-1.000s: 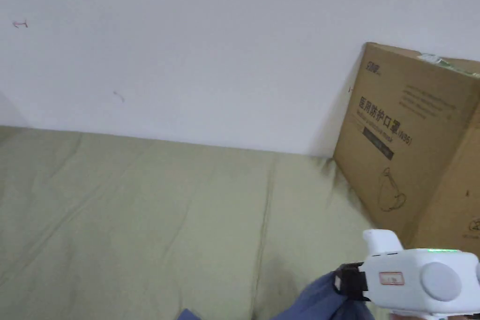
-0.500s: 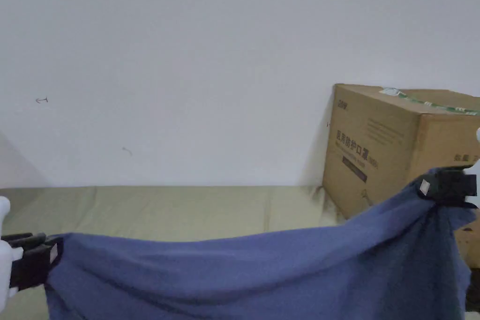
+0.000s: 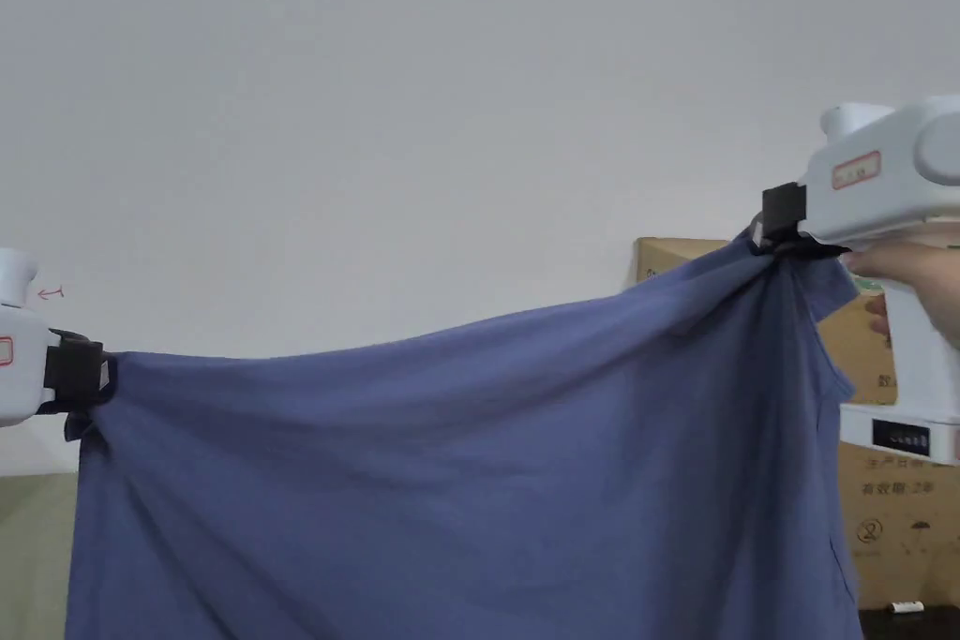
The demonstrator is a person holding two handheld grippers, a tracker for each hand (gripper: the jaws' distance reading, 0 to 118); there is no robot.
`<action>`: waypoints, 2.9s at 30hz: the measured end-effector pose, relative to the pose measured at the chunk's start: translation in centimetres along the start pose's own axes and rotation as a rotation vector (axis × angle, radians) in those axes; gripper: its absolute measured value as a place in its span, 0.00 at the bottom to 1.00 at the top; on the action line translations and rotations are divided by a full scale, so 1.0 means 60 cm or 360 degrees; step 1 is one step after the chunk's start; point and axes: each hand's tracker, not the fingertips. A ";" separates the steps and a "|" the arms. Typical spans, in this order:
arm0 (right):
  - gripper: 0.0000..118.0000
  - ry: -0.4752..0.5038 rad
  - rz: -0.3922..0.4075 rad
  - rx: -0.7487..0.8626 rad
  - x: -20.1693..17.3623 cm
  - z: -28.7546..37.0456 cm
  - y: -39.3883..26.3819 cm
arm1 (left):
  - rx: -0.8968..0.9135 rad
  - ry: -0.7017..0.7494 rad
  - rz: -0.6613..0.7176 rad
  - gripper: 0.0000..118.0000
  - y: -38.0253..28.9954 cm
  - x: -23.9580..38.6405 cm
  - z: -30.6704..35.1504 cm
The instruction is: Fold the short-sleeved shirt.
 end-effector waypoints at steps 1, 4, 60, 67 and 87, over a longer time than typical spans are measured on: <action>0.07 -0.0021 0.0004 0.0008 -0.006 -0.023 0.011 | 0.0012 0.0009 0.0022 0.04 0.012 -0.005 -0.020; 0.07 -0.0061 0.0036 0.0032 -0.021 -0.096 0.041 | 0.0072 0.0039 0.0039 0.04 0.045 -0.017 -0.087; 0.07 0.0100 0.0045 -0.1297 0.146 0.140 -0.845 | -0.0902 -0.0179 -0.0226 0.13 -0.716 -0.007 0.100; 0.57 0.0122 0.0038 -0.1185 0.133 0.169 -0.811 | -0.0929 -0.0132 -0.0206 0.93 -0.726 -0.060 0.136; 0.06 0.0254 -0.0318 0.0029 0.002 0.277 -0.687 | 0.0155 -0.0024 0.0459 0.01 -0.572 0.025 0.276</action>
